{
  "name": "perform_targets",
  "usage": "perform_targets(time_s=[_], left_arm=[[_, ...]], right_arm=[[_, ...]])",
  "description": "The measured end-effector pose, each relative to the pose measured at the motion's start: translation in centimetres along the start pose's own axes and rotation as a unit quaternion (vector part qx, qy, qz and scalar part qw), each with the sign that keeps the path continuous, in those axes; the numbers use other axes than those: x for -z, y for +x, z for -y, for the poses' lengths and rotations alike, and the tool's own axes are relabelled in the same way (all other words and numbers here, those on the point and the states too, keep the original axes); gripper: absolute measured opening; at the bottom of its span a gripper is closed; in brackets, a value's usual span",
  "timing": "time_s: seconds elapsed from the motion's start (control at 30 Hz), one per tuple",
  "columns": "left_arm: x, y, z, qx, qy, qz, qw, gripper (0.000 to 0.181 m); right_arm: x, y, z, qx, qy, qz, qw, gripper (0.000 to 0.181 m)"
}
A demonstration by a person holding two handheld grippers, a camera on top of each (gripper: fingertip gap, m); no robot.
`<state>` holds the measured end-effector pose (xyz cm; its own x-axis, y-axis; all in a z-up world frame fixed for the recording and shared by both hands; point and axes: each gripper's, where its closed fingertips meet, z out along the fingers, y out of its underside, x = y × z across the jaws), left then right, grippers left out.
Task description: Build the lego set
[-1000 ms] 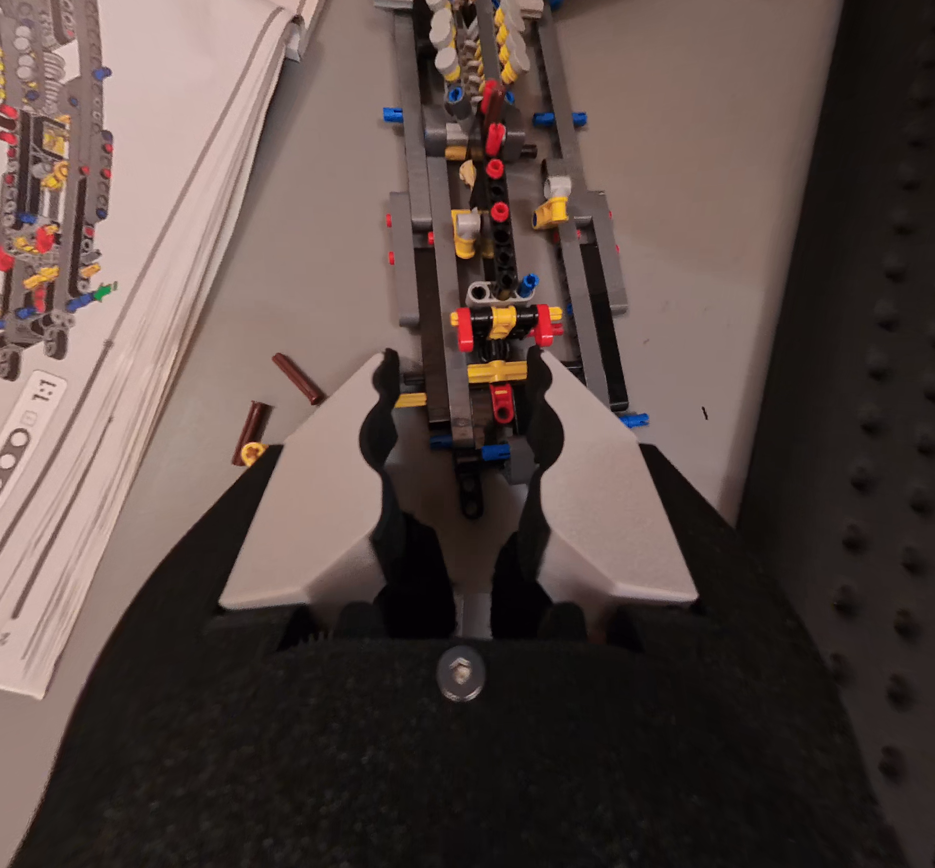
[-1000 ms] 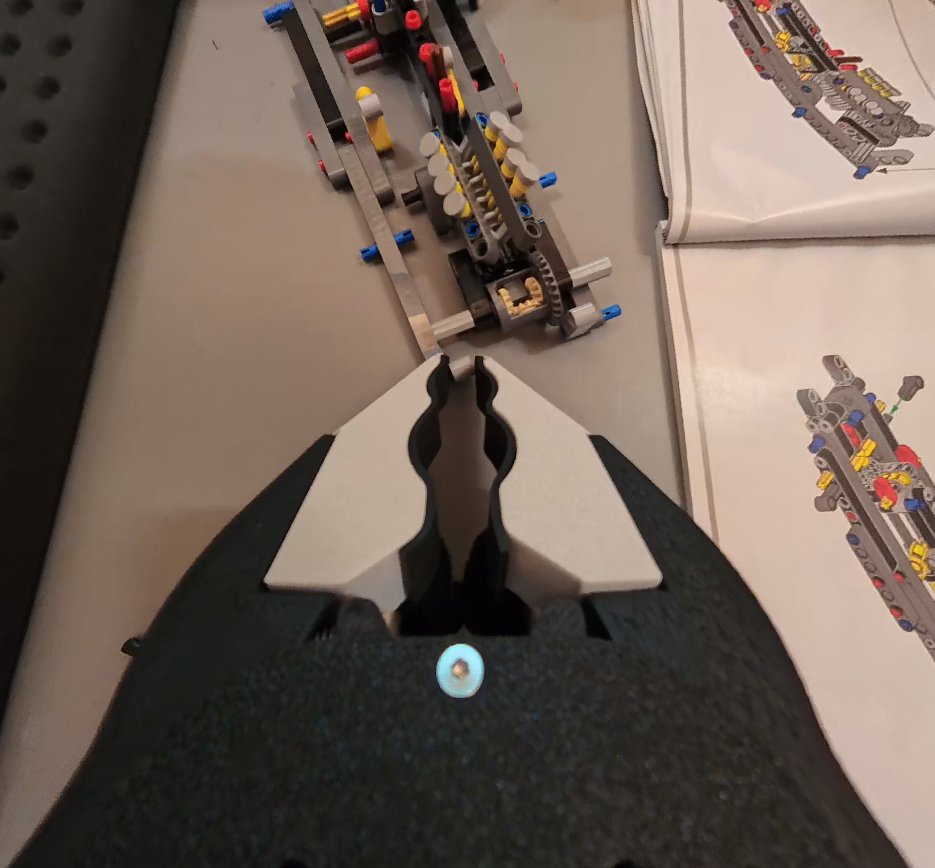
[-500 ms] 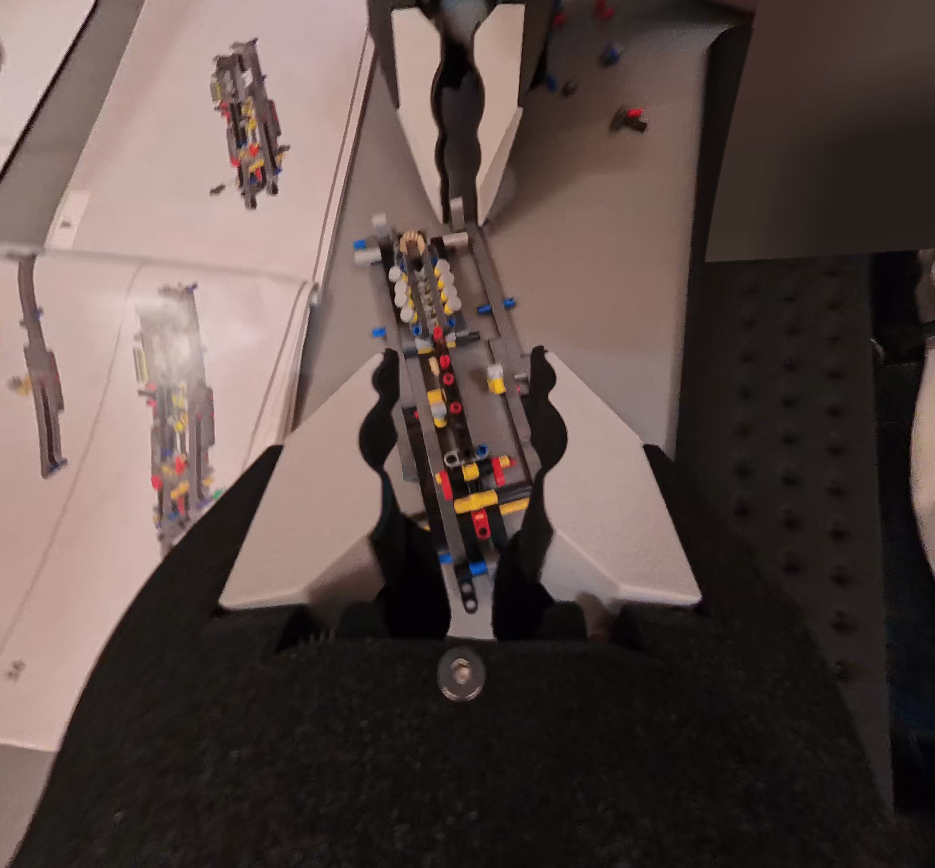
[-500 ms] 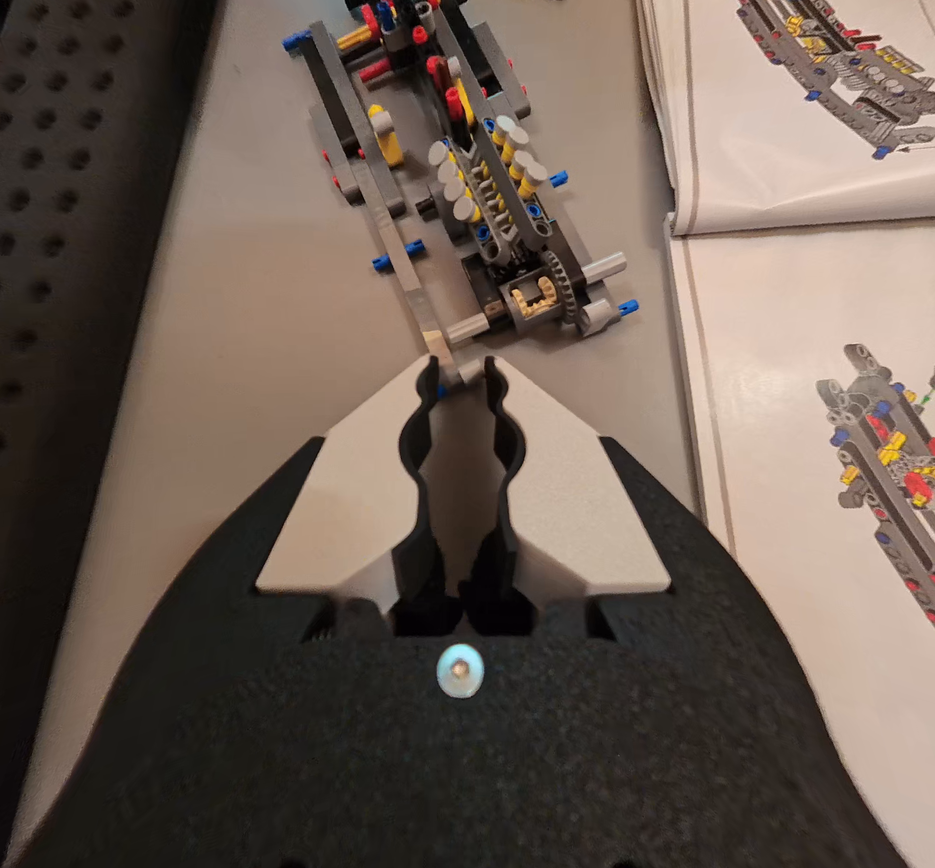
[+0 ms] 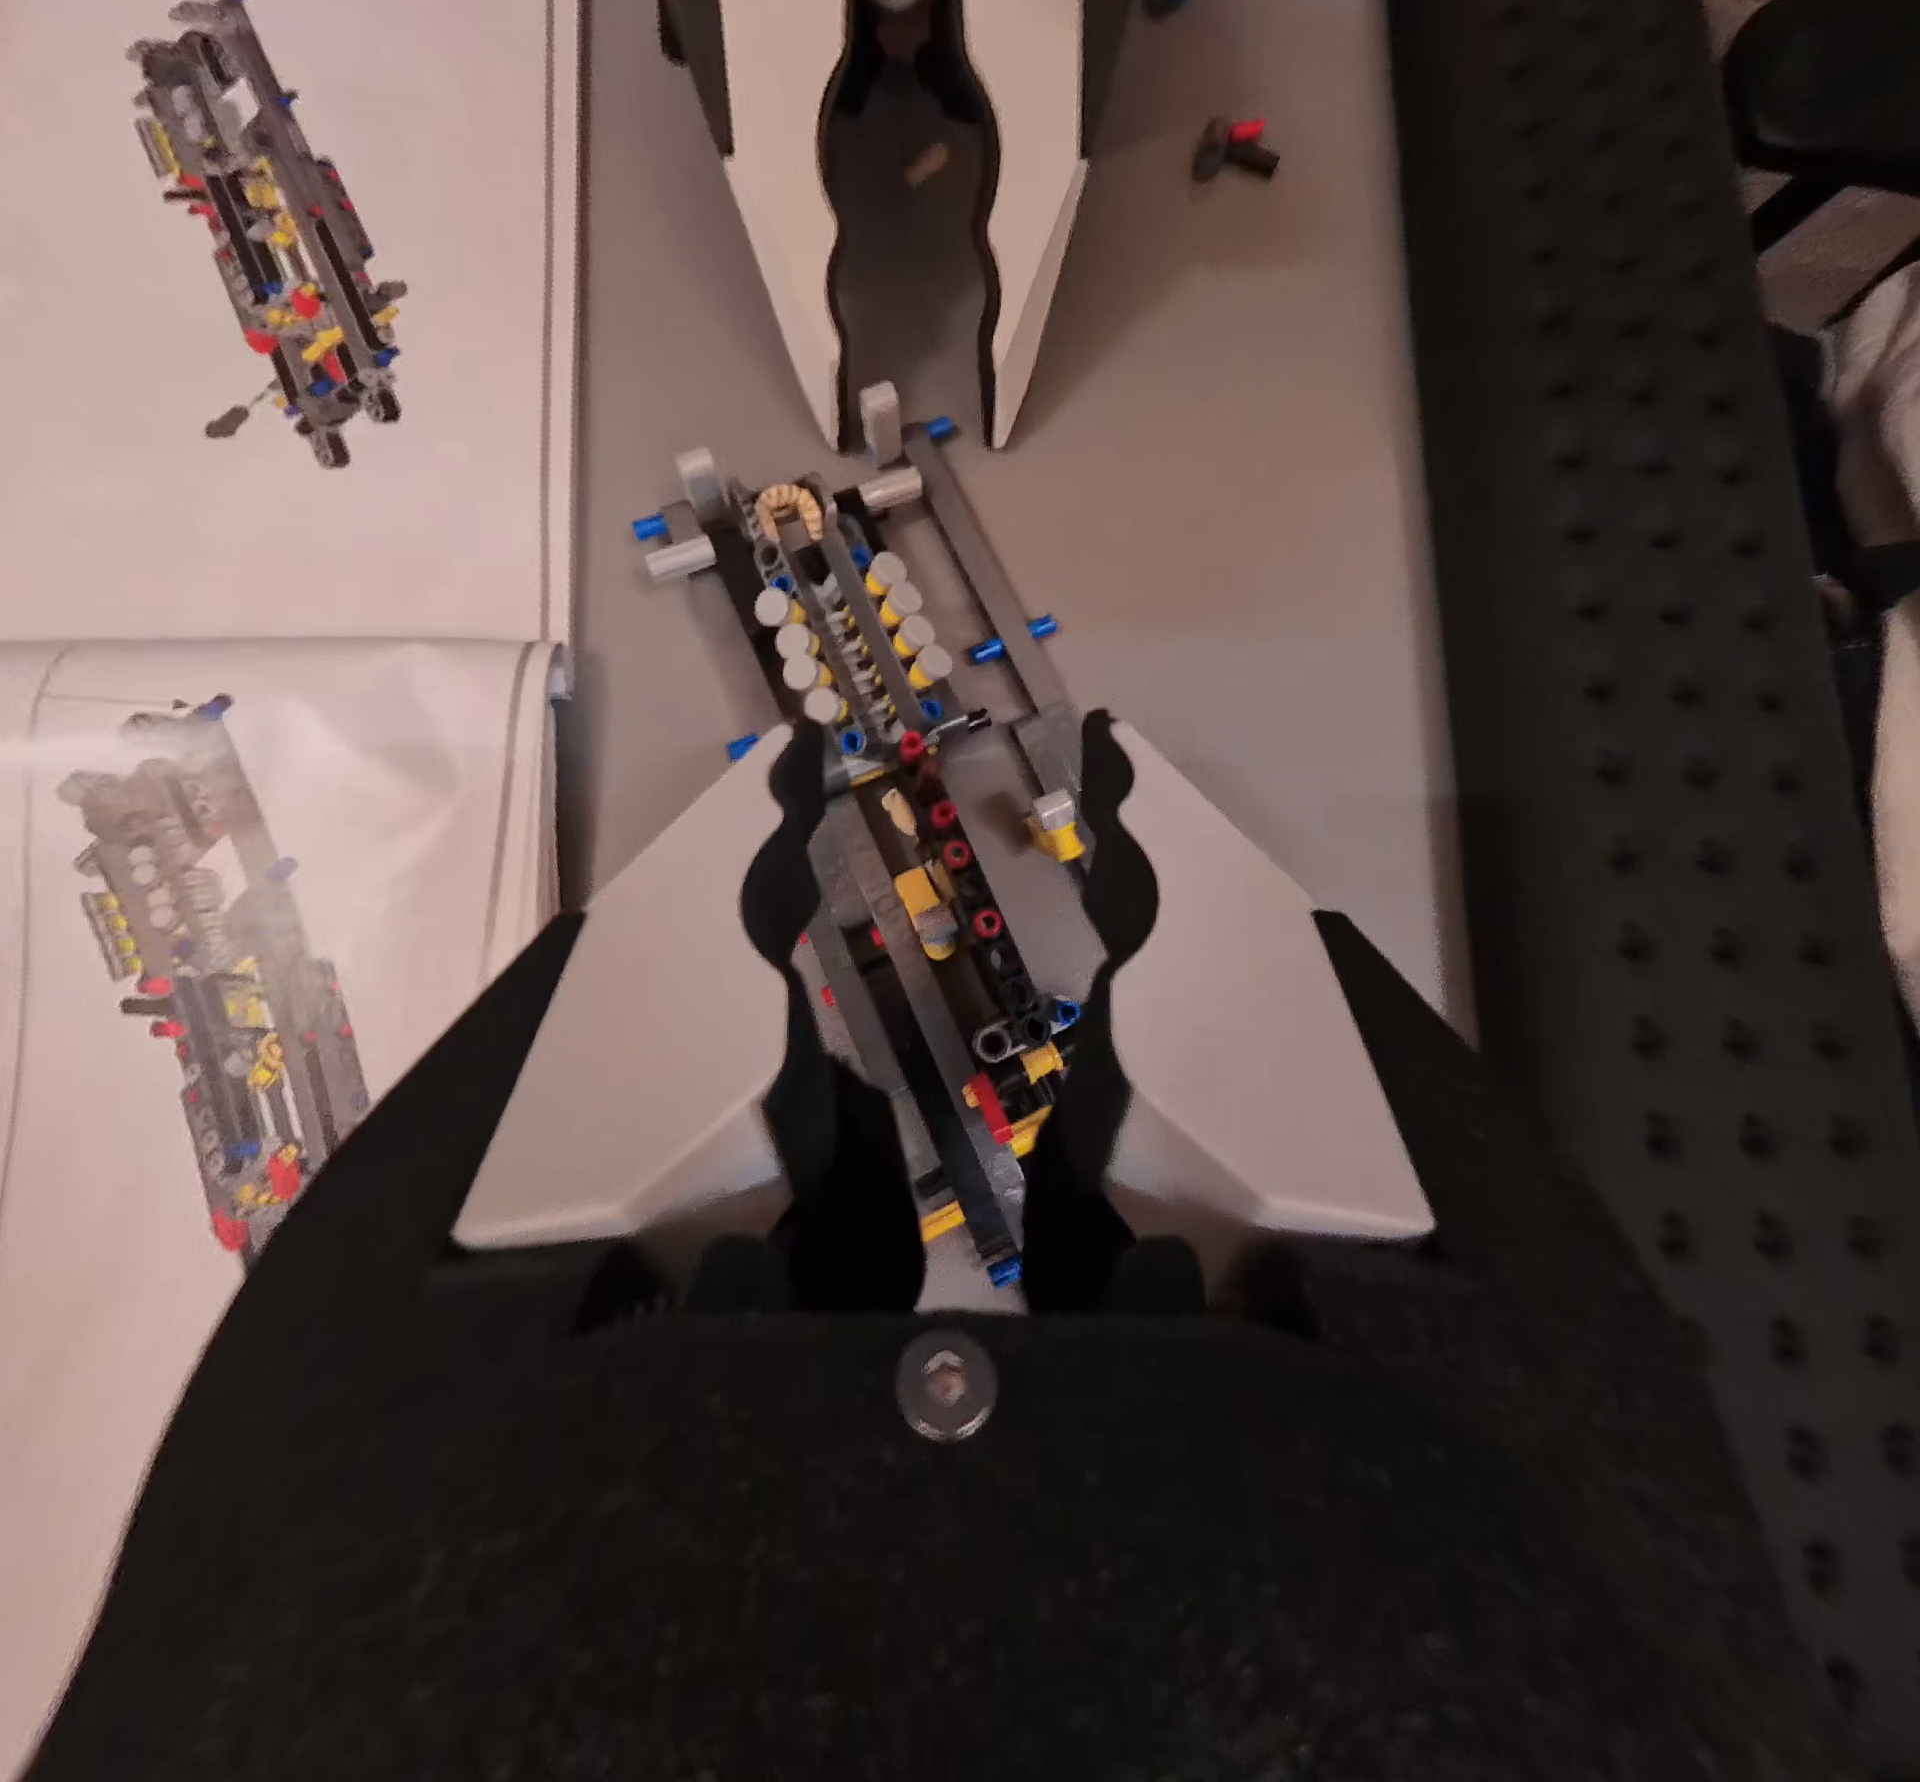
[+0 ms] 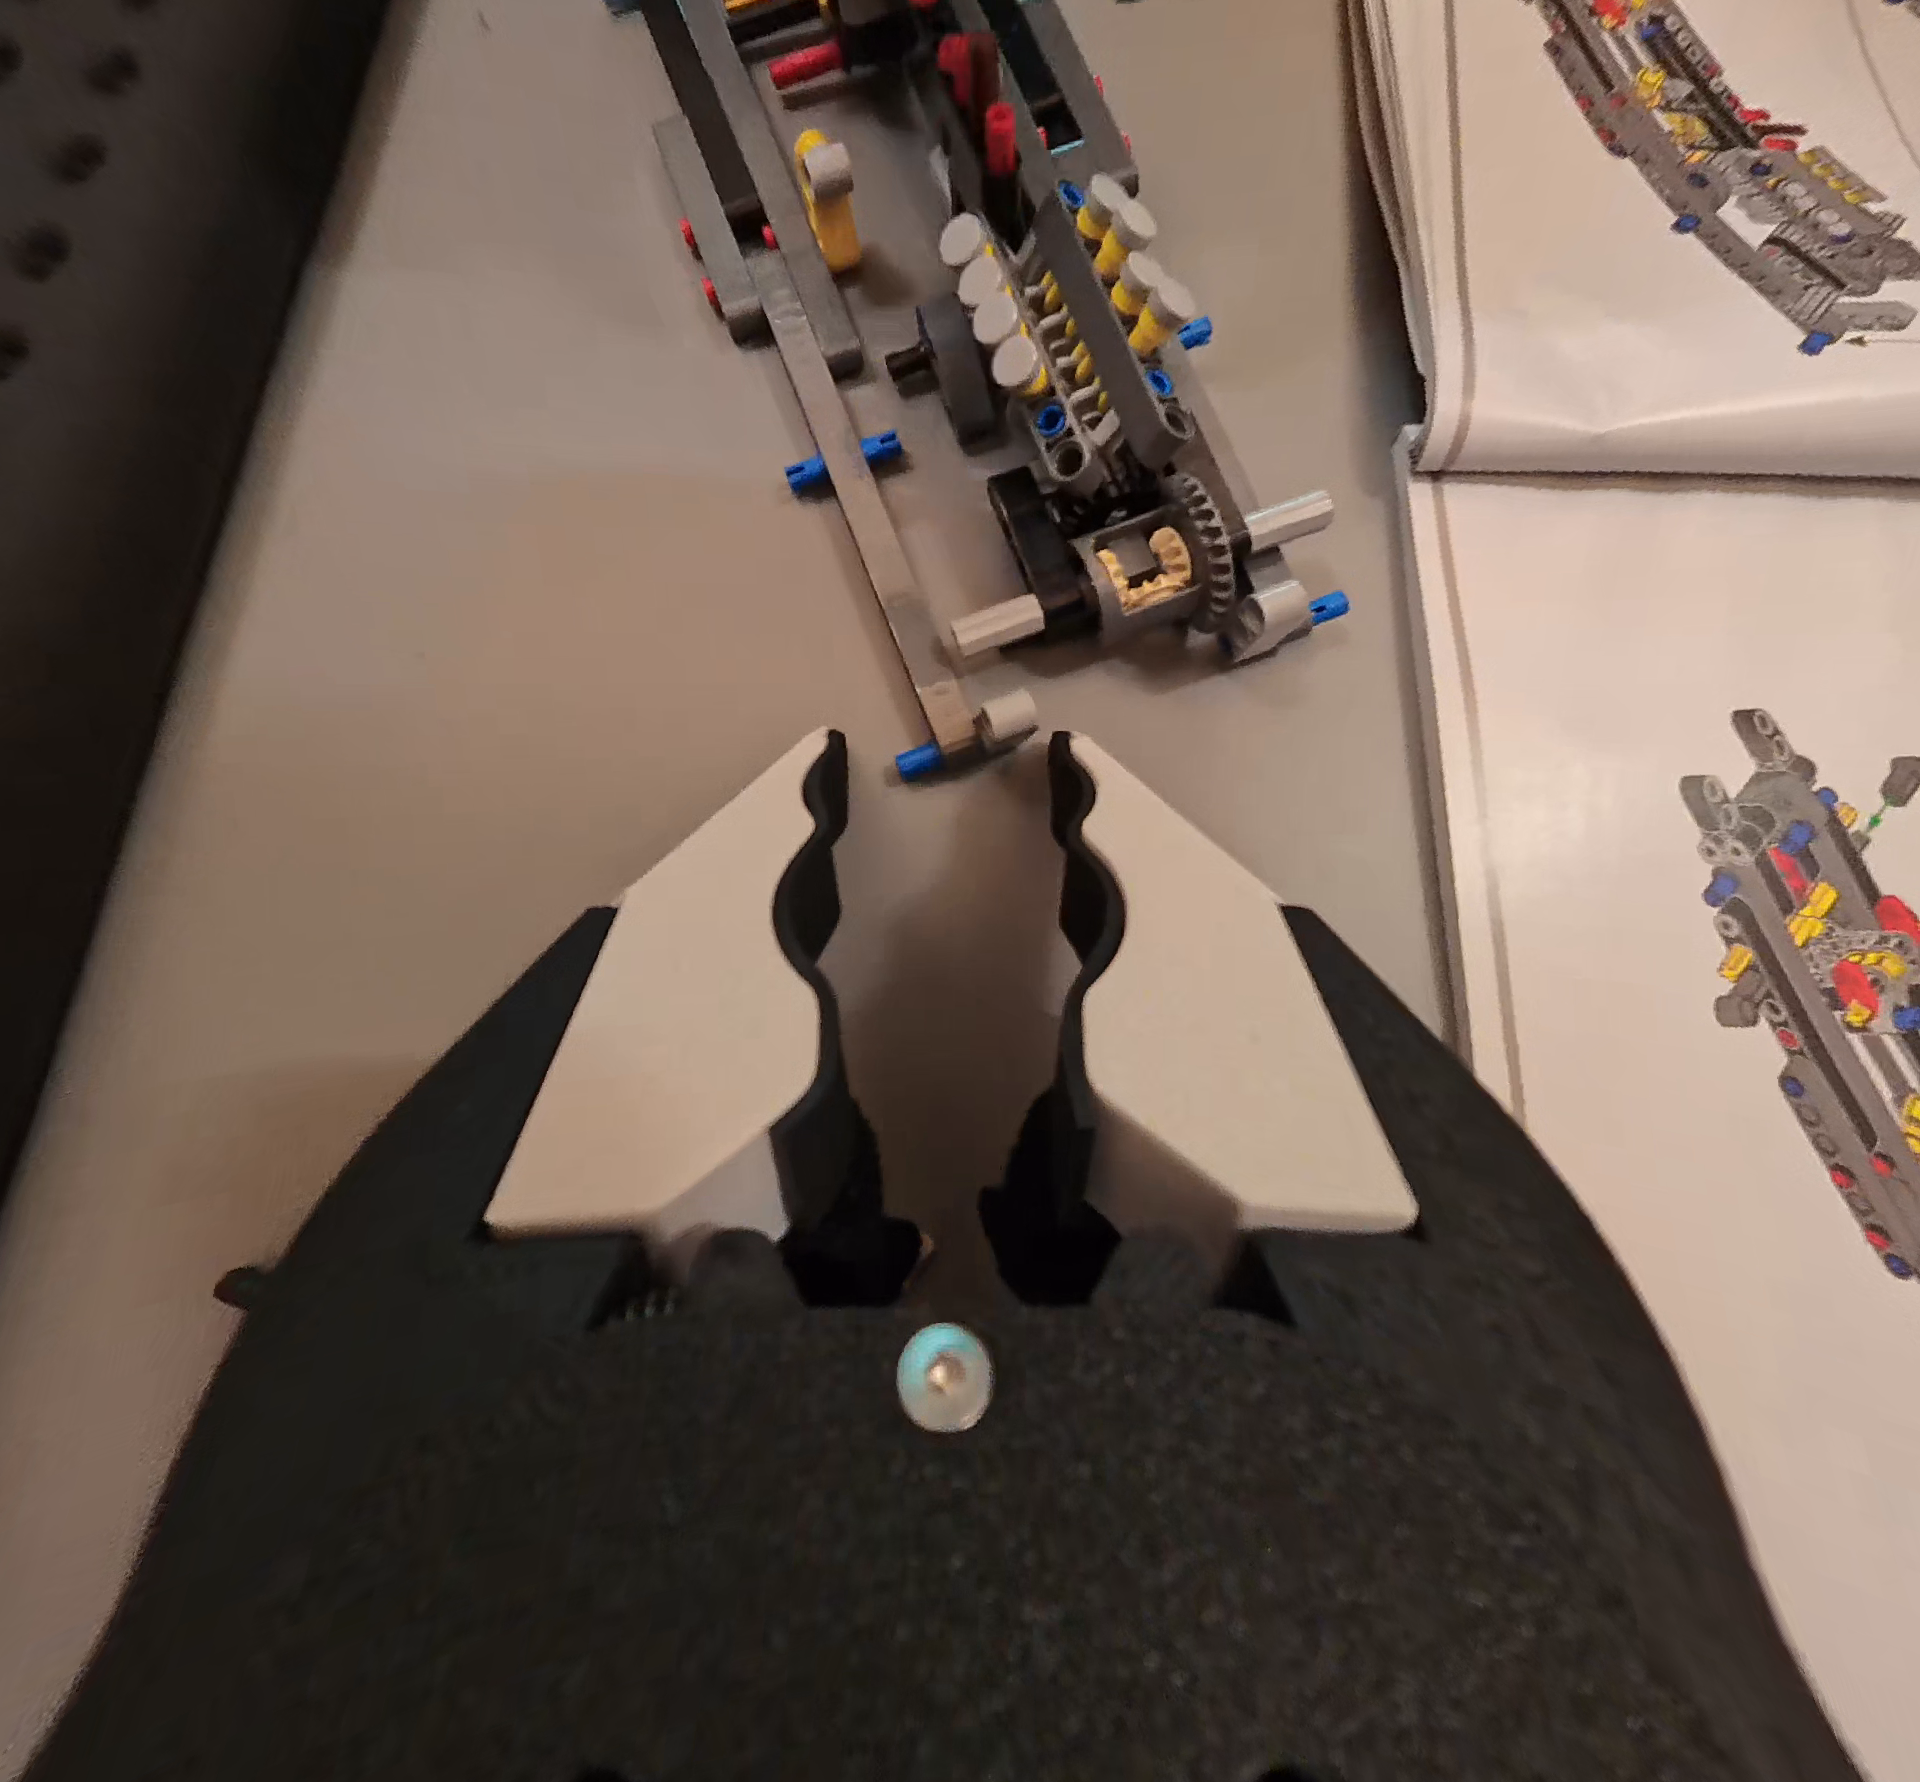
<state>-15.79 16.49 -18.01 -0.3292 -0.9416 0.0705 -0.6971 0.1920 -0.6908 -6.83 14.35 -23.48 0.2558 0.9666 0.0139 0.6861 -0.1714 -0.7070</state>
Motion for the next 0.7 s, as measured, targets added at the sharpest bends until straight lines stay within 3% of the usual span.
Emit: perform_targets(time_s=[0.07, 0.2, 0.33, 0.53, 0.7], left_arm=[[-0.3, -0.4, -0.5, 0.007, -0.002, 0.02, 1.0, 0.056], [-1.2, -0.6, -1.3, 0.026, -0.012, 0.032, 0.999, 0.055], [-2.2, -1.2, -1.7, 0.032, -0.029, 0.046, 0.998, 0.044], [-2.6, -1.7, -2.6, 0.026, -0.051, 0.058, 0.997, 0.011], [-2.5, -1.8, -2.7, 0.035, -0.043, 0.053, 0.997, 0.009]], right_arm=[[0.1, 0.1, 0.0, 0.01, -0.006, -0.011, 1.0, 0.036], [0.0, 0.3, 0.1, 0.024, -0.002, -0.025, 0.999, 0.023], [-0.2, 0.1, 0.2, 0.015, 0.004, -0.017, 1.0, 0.019], [0.1, -0.1, -0.2, 0.012, -0.01, -0.012, 1.0, 0.01], [0.3, 0.3, -0.4, 0.005, -0.016, -0.02, 1.0, 0.009]])
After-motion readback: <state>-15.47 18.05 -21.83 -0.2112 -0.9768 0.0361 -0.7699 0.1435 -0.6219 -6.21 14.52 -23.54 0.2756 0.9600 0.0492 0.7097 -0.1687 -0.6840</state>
